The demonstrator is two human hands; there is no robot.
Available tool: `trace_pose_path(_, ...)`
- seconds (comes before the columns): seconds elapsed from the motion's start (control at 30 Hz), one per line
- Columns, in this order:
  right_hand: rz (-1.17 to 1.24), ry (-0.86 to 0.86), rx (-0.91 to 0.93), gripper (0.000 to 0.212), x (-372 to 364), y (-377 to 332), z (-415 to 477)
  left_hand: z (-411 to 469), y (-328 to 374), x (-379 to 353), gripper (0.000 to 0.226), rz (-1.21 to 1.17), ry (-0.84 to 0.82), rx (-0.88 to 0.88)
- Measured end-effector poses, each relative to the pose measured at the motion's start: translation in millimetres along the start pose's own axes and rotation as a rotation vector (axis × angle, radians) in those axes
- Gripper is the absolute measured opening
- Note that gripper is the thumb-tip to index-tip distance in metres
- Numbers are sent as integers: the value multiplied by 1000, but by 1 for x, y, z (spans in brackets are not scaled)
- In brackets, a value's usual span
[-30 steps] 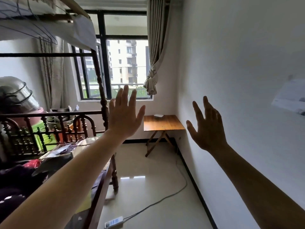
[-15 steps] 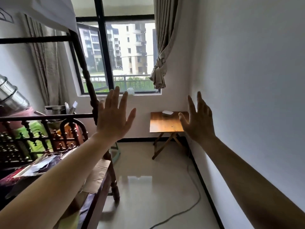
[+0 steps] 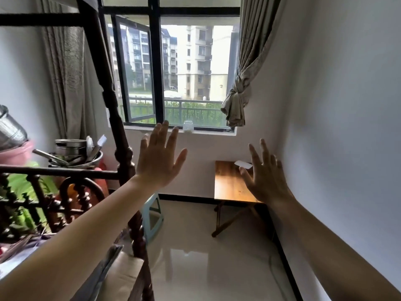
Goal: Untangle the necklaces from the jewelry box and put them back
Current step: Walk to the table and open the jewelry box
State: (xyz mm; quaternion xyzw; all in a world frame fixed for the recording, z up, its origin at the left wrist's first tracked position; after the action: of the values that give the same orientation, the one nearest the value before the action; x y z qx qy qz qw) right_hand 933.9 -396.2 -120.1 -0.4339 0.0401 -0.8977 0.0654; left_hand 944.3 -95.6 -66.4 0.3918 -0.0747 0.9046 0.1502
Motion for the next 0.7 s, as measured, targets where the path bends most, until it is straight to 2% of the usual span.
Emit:
trace_pose_path(0.17, 15, 22, -44, 73, -66, 41, 80, 92, -5, -95, 71, -64, -34, 14)
trace_pose_path(0.3, -3, 24, -67, 74, -135, 87, 145, 156, -2, -186, 74, -32, -69, -46)
trace_pose_path(0.47, -26, 5, -98, 76, -229, 144, 244, 250, -8, -296, 68, 11, -96, -3)
trace_pose_path(0.7, 8, -59, -114, 78, -324, 180, 399, 375, -54, -385, 70, 57, -100, 103)
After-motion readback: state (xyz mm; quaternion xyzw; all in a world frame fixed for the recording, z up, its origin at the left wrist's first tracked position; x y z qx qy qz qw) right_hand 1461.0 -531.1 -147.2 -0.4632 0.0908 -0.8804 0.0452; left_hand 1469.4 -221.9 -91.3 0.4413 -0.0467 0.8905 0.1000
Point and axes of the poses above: each hand's wrist, its own z-axis towards the middle knuckle, its own x-axis out of the back of the hand, y = z × x, the point moved 2 cm from there along z, towards the middle knuckle, and after that the axes turned 2 degrees about -x, right-handed, at the moved point
